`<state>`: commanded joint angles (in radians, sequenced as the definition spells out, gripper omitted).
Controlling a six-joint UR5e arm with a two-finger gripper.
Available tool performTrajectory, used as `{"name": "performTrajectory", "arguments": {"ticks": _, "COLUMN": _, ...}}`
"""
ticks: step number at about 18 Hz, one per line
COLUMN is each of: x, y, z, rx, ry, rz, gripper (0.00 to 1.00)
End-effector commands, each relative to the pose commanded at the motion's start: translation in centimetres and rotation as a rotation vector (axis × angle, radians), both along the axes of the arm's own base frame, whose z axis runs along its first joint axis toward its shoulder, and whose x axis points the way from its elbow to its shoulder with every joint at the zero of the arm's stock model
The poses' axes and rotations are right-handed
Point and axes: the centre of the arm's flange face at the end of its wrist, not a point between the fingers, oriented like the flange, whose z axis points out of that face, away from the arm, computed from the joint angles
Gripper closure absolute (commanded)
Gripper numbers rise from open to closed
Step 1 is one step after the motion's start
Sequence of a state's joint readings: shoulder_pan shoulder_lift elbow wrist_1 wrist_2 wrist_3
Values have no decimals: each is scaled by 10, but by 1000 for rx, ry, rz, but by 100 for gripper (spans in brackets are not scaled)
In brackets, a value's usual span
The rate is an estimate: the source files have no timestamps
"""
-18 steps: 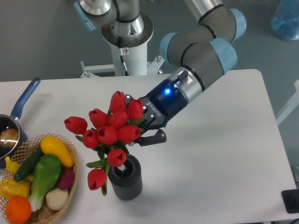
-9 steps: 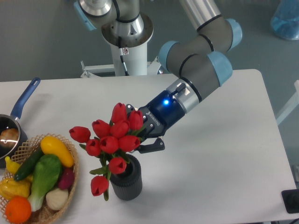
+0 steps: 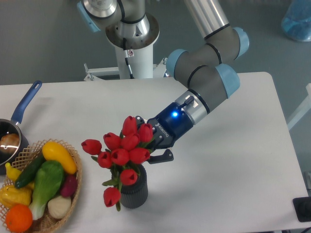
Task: Insert the flowers into the vase
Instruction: 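Push the tulips further down into the vase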
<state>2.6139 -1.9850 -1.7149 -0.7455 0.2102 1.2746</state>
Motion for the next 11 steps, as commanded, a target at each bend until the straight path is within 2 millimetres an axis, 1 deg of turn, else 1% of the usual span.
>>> {"name": "performTrajectory", "arguments": {"ticks": 3, "x": 0, "y": 1, "z": -14, "rx": -7, "ry": 16, "rz": -6, "gripper": 94}}
{"name": "performTrajectory", "arguments": {"ticks": 6, "x": 0, "y": 0, "z": -28, "rx": -21, "ry": 13, "rz": -7, "gripper": 85}}
{"name": "performTrajectory", "arguments": {"ticks": 7, "x": 0, "y": 1, "z": -31, "rx": -19, "ry": 15, "rz": -9, "gripper": 79}}
{"name": "performTrajectory", "arguments": {"ticks": 8, "x": -1, "y": 1, "z": -36, "rx": -20, "ry": 15, "rz": -11, "gripper": 69}}
{"name": "performTrajectory", "arguments": {"ticks": 10, "x": -2, "y": 0, "z": -38, "rx": -20, "ry": 18, "rz": -11, "gripper": 51}}
{"name": "performTrajectory", "arguments": {"ticks": 11, "x": -1, "y": 0, "z": -38, "rx": -20, "ry": 17, "rz": -11, "gripper": 47}}
